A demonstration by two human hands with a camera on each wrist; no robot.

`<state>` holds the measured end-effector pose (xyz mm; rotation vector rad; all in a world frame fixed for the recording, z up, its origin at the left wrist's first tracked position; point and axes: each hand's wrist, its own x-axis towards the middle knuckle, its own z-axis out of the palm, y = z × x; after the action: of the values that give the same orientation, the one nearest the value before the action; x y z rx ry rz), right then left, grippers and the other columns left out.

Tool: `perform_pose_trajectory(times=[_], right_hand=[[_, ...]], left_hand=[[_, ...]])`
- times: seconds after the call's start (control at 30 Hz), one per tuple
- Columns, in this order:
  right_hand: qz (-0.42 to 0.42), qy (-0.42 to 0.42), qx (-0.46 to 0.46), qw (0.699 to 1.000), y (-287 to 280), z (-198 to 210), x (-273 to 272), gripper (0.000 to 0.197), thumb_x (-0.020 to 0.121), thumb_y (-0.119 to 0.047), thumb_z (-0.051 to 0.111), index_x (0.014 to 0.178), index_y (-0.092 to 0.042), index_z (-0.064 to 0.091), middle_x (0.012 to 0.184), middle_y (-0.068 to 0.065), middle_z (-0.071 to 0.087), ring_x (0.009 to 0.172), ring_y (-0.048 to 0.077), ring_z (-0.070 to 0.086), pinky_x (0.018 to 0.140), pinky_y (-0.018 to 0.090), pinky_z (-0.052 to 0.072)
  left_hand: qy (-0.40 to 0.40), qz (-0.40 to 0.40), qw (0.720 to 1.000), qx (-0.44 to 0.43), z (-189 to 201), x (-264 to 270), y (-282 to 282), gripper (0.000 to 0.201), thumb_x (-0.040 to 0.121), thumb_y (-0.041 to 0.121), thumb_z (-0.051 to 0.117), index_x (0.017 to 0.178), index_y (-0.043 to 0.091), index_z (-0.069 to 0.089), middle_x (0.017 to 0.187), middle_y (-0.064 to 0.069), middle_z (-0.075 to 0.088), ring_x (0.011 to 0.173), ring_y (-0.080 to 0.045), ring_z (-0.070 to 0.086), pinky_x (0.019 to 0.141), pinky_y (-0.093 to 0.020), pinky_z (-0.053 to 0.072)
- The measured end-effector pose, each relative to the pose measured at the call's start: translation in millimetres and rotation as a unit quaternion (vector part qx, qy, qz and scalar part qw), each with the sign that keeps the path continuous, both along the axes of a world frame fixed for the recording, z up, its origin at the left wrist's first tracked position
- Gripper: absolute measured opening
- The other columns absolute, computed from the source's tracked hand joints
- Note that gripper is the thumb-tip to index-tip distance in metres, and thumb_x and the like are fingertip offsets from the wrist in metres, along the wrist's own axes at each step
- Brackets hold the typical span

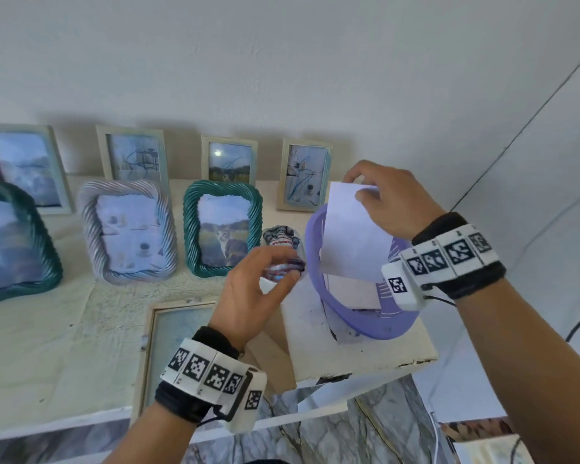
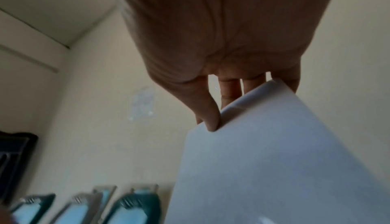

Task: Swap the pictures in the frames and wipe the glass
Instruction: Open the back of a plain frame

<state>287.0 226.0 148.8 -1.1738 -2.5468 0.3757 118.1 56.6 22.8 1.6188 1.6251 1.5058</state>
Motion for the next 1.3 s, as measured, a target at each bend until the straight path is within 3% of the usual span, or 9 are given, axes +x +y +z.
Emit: perform_pose_trajectory(times=[0.07,0.23,0.37,0.43,0.6,0.73,0.83,1.13,1.3], right_hand=[[0.038,0.04,-0.03,0.998,-28,7,-13,0.022,0.091,-0.01,0.051,0.107,-0.024,0.059,0.079,-0.013,0.053,0.07,0.013,0.052,0.062,0.027,0.037],[0.12,0.125,-0.108,0.979,-78,-23,-58,0.022,0.091,-0.012,0.059,0.109,-0.023,0.062,0.085,0.001,0.06,0.081,0.013,0.058,0.073,0.025,0.044],[0.043,0.24,-0.166,0.955,-109,-67,-81,0.031,0.091,-0.017,0.063,0.121,-0.018,0.058,0.102,0.003,0.064,0.092,0.008,0.06,0.082,0.022,0.049],[0.003,0.278,-0.259,0.925,-130,-94,-93,0.032,0.09,-0.016,0.064,0.121,-0.013,0.056,0.104,0.007,0.066,0.093,0.016,0.064,0.083,0.033,0.054],[-0.015,0.289,-0.385,0.877,-185,-148,-107,0.018,0.09,-0.007,0.062,0.105,-0.015,0.065,0.089,0.008,0.071,0.082,0.021,0.065,0.067,0.031,0.053],[-0.051,0.259,-0.386,0.884,-199,-169,-107,0.016,0.092,-0.009,0.059,0.103,-0.02,0.062,0.087,-0.001,0.07,0.08,0.011,0.065,0.07,0.026,0.054],[-0.072,0.201,-0.355,0.91,-197,-179,-104,0.016,0.093,-0.015,0.058,0.107,-0.022,0.061,0.089,0.002,0.069,0.084,0.018,0.065,0.074,0.032,0.053],[-0.078,0.03,-0.227,0.97,-206,-184,-109,0.014,0.086,-0.037,0.057,0.097,-0.028,0.061,0.073,-0.003,0.061,0.07,0.016,0.059,0.067,0.039,0.055],[-0.073,0.001,-0.172,0.982,-215,-180,-122,0.015,0.089,-0.03,0.059,0.1,-0.02,0.061,0.066,-0.011,0.048,0.063,0.004,0.046,0.053,0.013,0.036]], left_hand=[[-0.041,0.009,0.999,-0.023,11,-13,-11,0.027,0.091,0.023,0.067,0.118,0.023,0.063,0.111,0.014,0.066,0.101,0.0,0.062,0.085,-0.015,0.049],[-0.18,-0.009,0.981,-0.068,14,-51,-46,0.024,0.089,0.025,0.066,0.11,0.015,0.068,0.102,-0.001,0.073,0.094,-0.023,0.069,0.082,-0.039,0.058],[-0.237,0.036,0.968,-0.081,-2,-81,-80,0.012,0.09,0.006,0.064,0.096,0.015,0.07,0.088,0.0,0.075,0.081,-0.015,0.07,0.066,-0.028,0.055],[-0.261,0.069,0.958,-0.092,-11,-95,-99,0.012,0.089,0.002,0.064,0.093,0.011,0.069,0.084,0.0,0.075,0.076,-0.011,0.07,0.062,-0.022,0.053],[-0.269,0.126,0.942,-0.158,-39,-119,-131,0.009,0.087,0.007,0.069,0.096,0.008,0.069,0.087,-0.007,0.074,0.081,-0.024,0.072,0.068,-0.033,0.06],[-0.122,0.154,0.962,-0.191,-60,-126,-148,0.009,0.087,0.018,0.071,0.094,0.022,0.07,0.085,0.009,0.071,0.079,-0.004,0.066,0.068,-0.014,0.053],[-0.033,0.166,0.967,-0.188,-76,-131,-155,0.017,0.086,0.02,0.071,0.102,0.025,0.068,0.093,0.014,0.065,0.08,0.001,0.061,0.067,-0.009,0.049],[-0.029,0.156,0.967,-0.201,-99,-131,-157,0.023,0.084,0.014,0.072,0.106,0.023,0.068,0.088,0.009,0.066,0.078,-0.006,0.063,0.074,-0.019,0.052],[-0.031,0.156,0.965,-0.208,-101,-131,-157,0.025,0.084,0.016,0.072,0.105,0.027,0.067,0.087,0.012,0.067,0.079,-0.004,0.063,0.077,-0.024,0.054]])
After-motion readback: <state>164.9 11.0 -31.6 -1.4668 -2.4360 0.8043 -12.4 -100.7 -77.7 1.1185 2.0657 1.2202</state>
